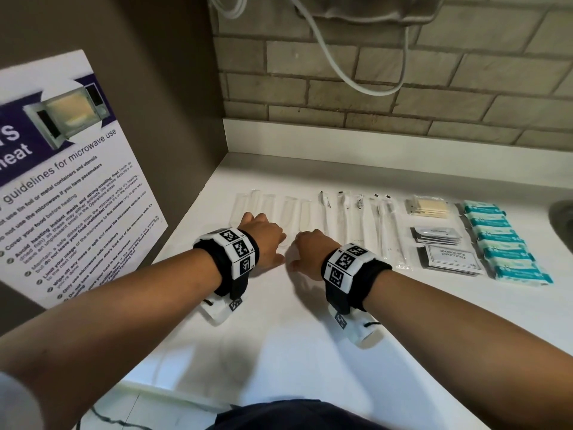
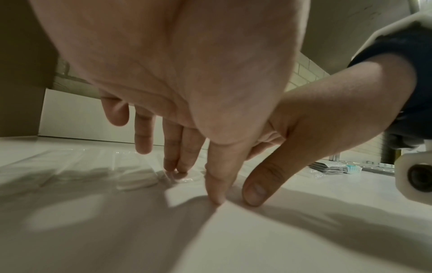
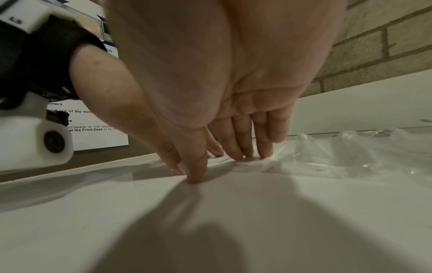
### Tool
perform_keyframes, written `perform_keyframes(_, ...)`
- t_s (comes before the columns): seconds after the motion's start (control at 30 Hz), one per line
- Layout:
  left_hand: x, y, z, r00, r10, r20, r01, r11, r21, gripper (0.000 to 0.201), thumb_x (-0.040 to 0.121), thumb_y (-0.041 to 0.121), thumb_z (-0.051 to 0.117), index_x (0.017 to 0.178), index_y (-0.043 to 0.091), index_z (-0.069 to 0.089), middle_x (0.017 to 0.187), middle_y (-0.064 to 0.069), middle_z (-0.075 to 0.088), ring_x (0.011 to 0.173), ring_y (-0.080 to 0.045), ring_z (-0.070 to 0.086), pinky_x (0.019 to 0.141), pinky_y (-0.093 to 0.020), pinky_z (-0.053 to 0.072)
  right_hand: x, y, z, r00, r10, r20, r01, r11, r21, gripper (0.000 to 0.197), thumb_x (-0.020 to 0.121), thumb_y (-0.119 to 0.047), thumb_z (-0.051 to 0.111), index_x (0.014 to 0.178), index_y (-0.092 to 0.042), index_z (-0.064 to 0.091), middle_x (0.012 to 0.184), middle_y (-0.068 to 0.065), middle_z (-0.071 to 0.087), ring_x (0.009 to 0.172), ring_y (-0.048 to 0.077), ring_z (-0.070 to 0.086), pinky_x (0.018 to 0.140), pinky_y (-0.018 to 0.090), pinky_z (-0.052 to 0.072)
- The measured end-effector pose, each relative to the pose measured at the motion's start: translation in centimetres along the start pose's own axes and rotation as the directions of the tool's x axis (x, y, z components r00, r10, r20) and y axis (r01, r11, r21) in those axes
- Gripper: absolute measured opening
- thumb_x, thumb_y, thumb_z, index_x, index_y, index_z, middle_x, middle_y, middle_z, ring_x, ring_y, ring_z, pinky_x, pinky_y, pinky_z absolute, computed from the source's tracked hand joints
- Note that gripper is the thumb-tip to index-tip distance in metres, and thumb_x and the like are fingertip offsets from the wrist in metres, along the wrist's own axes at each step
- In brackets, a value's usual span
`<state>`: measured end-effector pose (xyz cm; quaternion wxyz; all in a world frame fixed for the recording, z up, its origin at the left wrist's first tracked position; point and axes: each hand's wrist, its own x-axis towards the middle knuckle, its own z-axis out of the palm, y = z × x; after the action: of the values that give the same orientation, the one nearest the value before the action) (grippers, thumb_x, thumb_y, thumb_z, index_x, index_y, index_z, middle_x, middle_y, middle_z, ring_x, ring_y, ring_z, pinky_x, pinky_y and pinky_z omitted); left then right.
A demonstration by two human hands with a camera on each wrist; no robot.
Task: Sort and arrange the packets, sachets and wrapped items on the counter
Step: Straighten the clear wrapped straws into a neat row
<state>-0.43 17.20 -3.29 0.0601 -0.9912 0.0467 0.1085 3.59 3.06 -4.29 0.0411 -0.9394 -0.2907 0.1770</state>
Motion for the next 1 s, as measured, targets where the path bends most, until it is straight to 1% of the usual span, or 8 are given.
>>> perform_keyframes(0.3,0.6,-0.9,0.6,0.998,-0.052,0.018,0.053,0.997,-0.054,0.038,0.071,0.064,0.041,0.071,0.026,0.044,0.097,0.006,0.06,0.108,-0.027,0.043,0.09,-0.041,0.033,-0.5,-0.5,-1.0,0.998,-0.059,-0.039,0.056,0.996,-0.075,0.045,0.089,-0.035,0.059,0.125,-0.007,0.055,0.124,0.009,0.052,0.121,0.027,0.046,0.092,0.037,0.047)
perform_keyframes(0.4,0.3,-1.9,-0.6,0.998,-0.057,-0.008,0.057,0.996,-0.063,0.033,0.084,0.052,0.049,0.101,0.025,0.059,0.116,0.005,0.061,0.118,-0.025,0.042,0.094,-0.04,0.028,-0.4,-0.9,-1.7,0.994,-0.092,-0.051,0.088,0.993,-0.083,0.044,0.091,-0.033,0.056,0.128,-0.009,0.056,0.125,0.009,0.052,0.122,0.027,0.044,0.094,0.038,0.047)
perform_keyframes(0.53,-0.2,-4.9,-1.4,0.981,-0.193,0.029,0.195,0.97,-0.146,0.045,0.092,0.04,0.047,0.133,0.023,0.052,0.141,-0.001,0.05,0.131,-0.028,0.036,0.105,-0.042,0.029,0.7,-2.2,-2.9,0.985,-0.16,-0.07,0.152,0.982,-0.109,0.045,0.092,-0.035,0.053,0.13,-0.011,0.055,0.13,0.009,0.053,0.126,0.029,0.042,0.1,0.041,0.045)
perform_keyframes(0.6,-0.5,-6.5,-1.2,0.97,-0.228,0.081,0.239,0.955,-0.177,0.031,0.092,0.035,0.046,0.114,0.019,0.059,0.127,-0.006,0.056,0.126,-0.033,0.041,0.103,-0.042,0.037,1.4,-3.0,-3.1,0.976,-0.204,-0.08,0.19,0.97,-0.154,0.047,0.092,-0.034,0.052,0.132,-0.01,0.053,0.135,0.009,0.05,0.133,0.03,0.036,0.108,0.041,0.038)
perform_keyframes(0.7,-1.0,-8.3,-0.6,0.963,-0.235,0.128,0.259,0.939,-0.225,0.02,0.091,0.031,0.047,0.079,0.015,0.049,0.094,-0.008,0.058,0.108,-0.035,0.048,0.092,-0.043,0.044,2.8,-4.4,-3.0,0.964,-0.247,-0.103,0.217,0.947,-0.238,0.045,0.093,-0.031,0.049,0.133,-0.01,0.051,0.136,0.008,0.047,0.135,0.03,0.029,0.111,0.039,0.031)
perform_keyframes(0.8,-1.3,-9.2,0.4,0.958,-0.227,0.174,0.266,0.932,-0.247,0.018,0.091,0.032,0.049,0.089,0.015,0.052,0.104,-0.009,0.062,0.11,-0.034,0.05,0.094,-0.044,0.045,4.2,-6.0,-3.0,0.97,-0.235,-0.056,0.215,0.945,-0.248,0.045,0.093,-0.025,0.048,0.134,-0.01,0.049,0.139,0.008,0.046,0.138,0.03,0.026,0.113,0.039,0.027)
perform_keyframes(0.9,-1.1,-10.1,1.8,0.956,-0.221,0.191,0.264,0.933,-0.244,0.043,0.084,0.045,0.05,0.119,0.02,0.052,0.132,-0.003,0.056,0.124,-0.031,0.045,0.1,-0.046,0.043,5.3,-7.3,-2.7,0.98,-0.2,-0.018,0.188,0.943,-0.276,0.046,0.092,-0.029,0.051,0.133,-0.01,0.051,0.138,0.007,0.047,0.137,0.029,0.028,0.112,0.037,0.029)
perform_keyframes(1.0,-0.8,-10.5,1.9,0.966,-0.202,0.164,0.231,0.956,-0.183,0.04,0.089,0.04,0.05,0.119,0.014,0.052,0.138,0.0,0.05,0.126,-0.032,0.042,0.099,-0.045,0.043,5.9,-8.2,-2.3,0.986,-0.164,0.02,0.162,0.938,-0.305,0.056,0.093,-0.036,0.053,0.14,-0.007,0.043,0.145,0.007,0.041,0.142,0.03,0.023,0.116,0.038,0.026)
